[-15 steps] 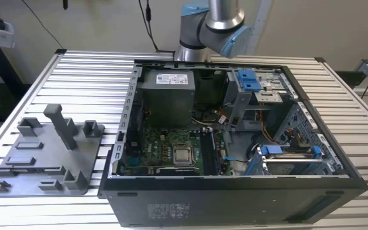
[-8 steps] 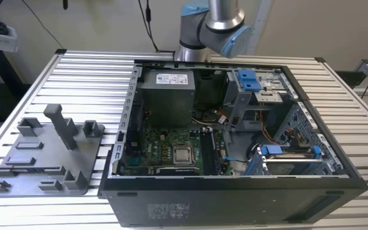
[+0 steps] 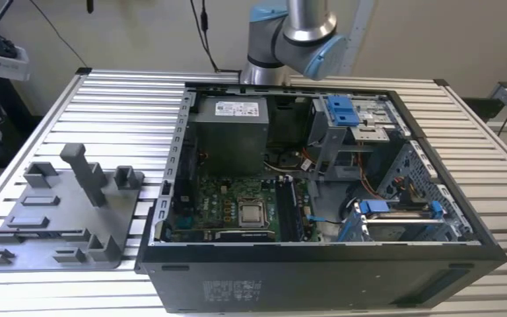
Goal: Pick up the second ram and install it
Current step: 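Pick up the second ram and move it above second insertion slot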
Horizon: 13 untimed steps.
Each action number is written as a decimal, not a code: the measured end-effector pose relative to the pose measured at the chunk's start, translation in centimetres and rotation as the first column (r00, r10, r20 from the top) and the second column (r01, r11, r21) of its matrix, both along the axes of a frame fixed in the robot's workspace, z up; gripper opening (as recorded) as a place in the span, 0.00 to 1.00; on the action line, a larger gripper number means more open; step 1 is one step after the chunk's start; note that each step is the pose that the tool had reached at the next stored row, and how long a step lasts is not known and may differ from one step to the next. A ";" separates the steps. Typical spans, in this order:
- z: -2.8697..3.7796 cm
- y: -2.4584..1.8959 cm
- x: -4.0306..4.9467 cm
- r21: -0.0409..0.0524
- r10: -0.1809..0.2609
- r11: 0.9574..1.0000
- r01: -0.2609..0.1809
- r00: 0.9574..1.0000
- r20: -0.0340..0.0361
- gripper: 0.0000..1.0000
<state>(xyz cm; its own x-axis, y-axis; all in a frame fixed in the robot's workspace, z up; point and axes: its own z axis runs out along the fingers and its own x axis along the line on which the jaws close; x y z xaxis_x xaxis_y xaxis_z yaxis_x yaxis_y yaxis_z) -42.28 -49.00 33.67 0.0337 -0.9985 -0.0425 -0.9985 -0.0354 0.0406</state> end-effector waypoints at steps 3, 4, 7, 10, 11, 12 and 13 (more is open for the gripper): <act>-0.55 0.00 0.00 0.000 0.000 1.000 0.000 1.000 0.000 0.48; -0.72 0.00 0.00 0.000 0.000 1.000 0.000 1.000 0.000 0.48; -1.08 0.00 0.00 0.000 0.000 1.000 0.000 1.000 -0.001 0.48; -1.51 0.00 -0.01 0.000 0.000 1.000 0.000 1.000 -0.002 0.48; -1.69 0.00 -0.01 0.000 0.000 1.000 0.000 1.000 -0.003 0.48; -1.88 0.00 0.00 0.000 0.000 1.000 0.000 1.000 -0.003 0.48; -2.06 0.00 0.00 0.000 0.000 1.000 0.000 1.000 -0.003 0.48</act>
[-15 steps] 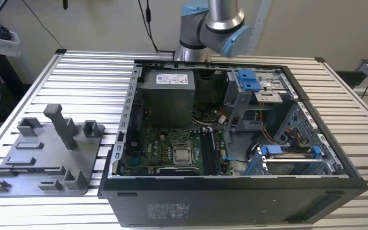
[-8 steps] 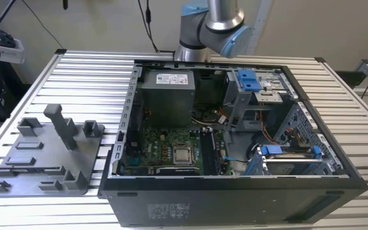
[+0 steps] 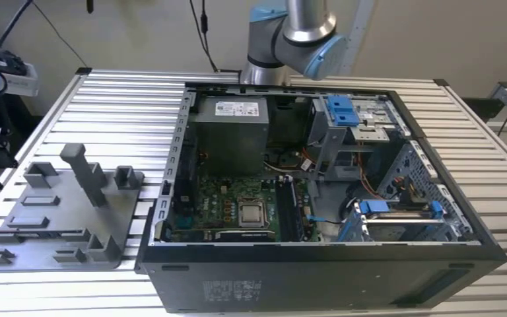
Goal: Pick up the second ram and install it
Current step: 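Pick up the second ram and move it above second insertion slot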
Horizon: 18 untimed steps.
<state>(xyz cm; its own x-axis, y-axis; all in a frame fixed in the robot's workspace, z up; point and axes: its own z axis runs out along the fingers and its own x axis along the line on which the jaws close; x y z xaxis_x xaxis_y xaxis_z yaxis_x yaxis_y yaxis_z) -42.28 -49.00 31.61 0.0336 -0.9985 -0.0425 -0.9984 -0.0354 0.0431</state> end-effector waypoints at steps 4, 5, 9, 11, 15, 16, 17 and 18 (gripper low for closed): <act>-0.73 0.00 0.00 0.000 0.000 1.000 0.000 1.000 0.000 0.48; -0.92 0.00 0.00 0.000 0.000 1.000 0.000 1.000 -0.001 0.48; -1.63 0.00 0.00 0.000 0.000 1.000 0.000 1.000 -0.001 0.48; -2.00 0.00 -0.01 0.000 0.000 1.000 0.000 1.000 -0.001 0.48; -2.44 -0.03 -0.01 0.000 0.000 1.000 0.000 1.000 -0.001 0.48; -2.55 -0.03 -0.01 0.000 0.000 1.000 0.000 1.000 -0.002 0.48; -2.69 -0.04 -0.02 -0.001 0.000 1.000 0.000 1.000 -0.002 0.48; -2.83 -0.04 -0.02 -0.001 0.000 1.000 0.000 1.000 -0.002 0.48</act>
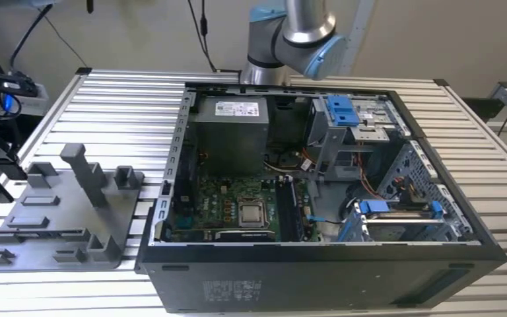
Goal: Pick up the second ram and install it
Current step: 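Pick up the second ram and move it above second insertion slot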
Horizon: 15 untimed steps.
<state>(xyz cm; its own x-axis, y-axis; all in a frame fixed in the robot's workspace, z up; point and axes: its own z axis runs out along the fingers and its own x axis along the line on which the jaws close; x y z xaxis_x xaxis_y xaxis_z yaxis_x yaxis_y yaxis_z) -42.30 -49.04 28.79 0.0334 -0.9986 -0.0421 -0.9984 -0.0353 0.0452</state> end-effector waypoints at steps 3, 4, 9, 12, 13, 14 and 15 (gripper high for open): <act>-0.47 0.00 0.01 -0.001 0.000 1.000 0.000 1.000 0.000 0.48; -0.63 -0.01 0.01 -0.002 -0.001 1.000 0.001 1.000 0.000 0.48; -1.54 -0.03 0.00 -0.003 -0.003 1.000 0.003 1.000 0.001 0.48; -2.09 -0.10 0.00 -0.004 -0.003 1.000 0.003 1.000 0.003 0.48; -2.27 -0.14 0.01 -0.004 -0.003 1.000 0.003 1.000 0.003 0.48; -2.45 -0.19 0.01 -0.004 -0.003 1.000 0.003 1.000 0.004 0.48; -2.62 -0.22 0.00 -0.004 -0.003 1.000 0.003 1.000 0.004 0.48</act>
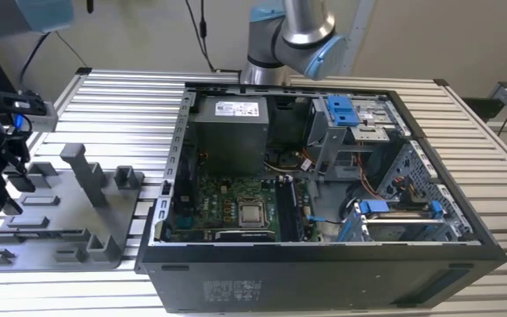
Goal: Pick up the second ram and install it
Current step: 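Pick up the second ram and move it above second insertion slot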
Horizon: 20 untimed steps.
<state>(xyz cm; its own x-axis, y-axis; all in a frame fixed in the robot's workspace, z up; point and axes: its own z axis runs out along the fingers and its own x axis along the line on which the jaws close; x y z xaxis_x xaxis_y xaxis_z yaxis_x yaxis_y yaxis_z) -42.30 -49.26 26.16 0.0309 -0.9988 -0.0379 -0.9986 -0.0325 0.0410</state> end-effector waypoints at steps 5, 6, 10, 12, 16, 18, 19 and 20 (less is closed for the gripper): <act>-0.85 -0.08 0.01 0.000 0.000 1.000 0.000 1.000 0.009 0.48; -1.02 -0.09 0.01 0.000 0.000 1.000 0.000 1.000 0.011 0.48; -1.69 -0.10 0.01 -0.002 -0.002 1.000 0.002 1.000 0.016 0.48; -2.04 -0.14 -0.02 -0.003 -0.003 1.000 0.003 1.000 0.016 0.48; -2.67 -0.14 -0.03 -0.005 -0.004 1.000 0.004 1.000 0.016 0.48; -3.02 -0.14 -0.11 -0.005 -0.004 1.000 0.004 1.000 0.017 0.48; -3.20 -0.14 -0.20 -0.005 -0.004 1.000 0.004 1.000 0.018 0.48; -3.38 -0.14 -0.29 -0.005 -0.004 1.000 0.004 1.000 0.019 0.48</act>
